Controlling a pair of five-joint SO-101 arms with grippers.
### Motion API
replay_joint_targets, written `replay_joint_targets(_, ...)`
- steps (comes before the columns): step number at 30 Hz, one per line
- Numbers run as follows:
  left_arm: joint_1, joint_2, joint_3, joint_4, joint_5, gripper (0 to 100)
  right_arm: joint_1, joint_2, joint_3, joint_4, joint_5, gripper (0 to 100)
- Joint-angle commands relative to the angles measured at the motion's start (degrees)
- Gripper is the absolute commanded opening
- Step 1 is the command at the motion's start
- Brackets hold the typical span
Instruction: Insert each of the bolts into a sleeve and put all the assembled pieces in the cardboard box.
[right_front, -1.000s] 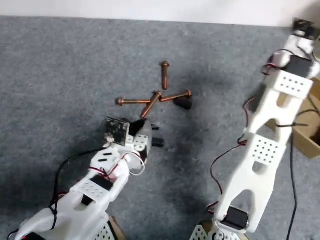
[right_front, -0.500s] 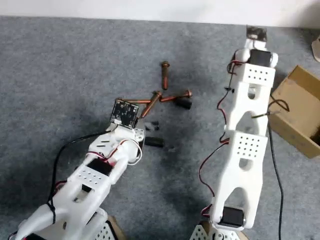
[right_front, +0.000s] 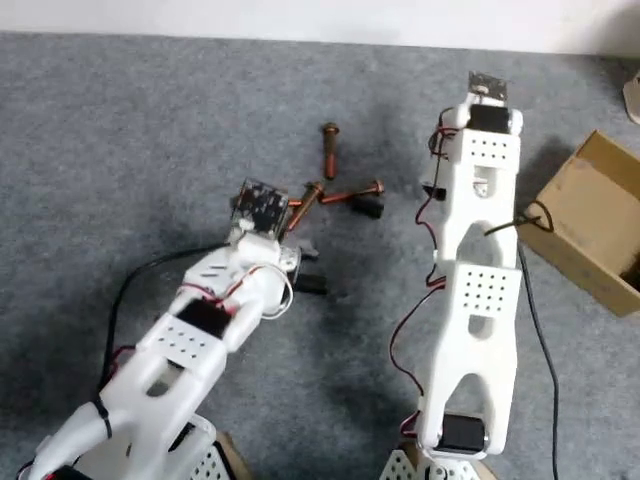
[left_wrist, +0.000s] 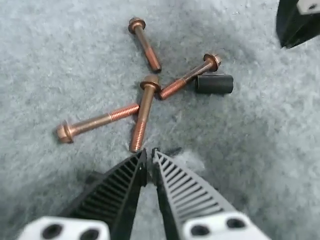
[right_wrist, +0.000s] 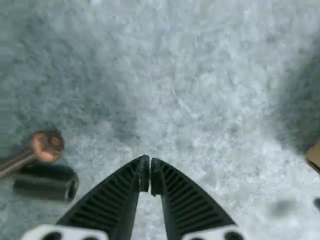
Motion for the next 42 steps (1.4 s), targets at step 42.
replay_joint_targets(42,3.65,58.15,-67.91,18.90,0.26,13,-1.89,21.58,-28.97,-3.74,4.40,0.7)
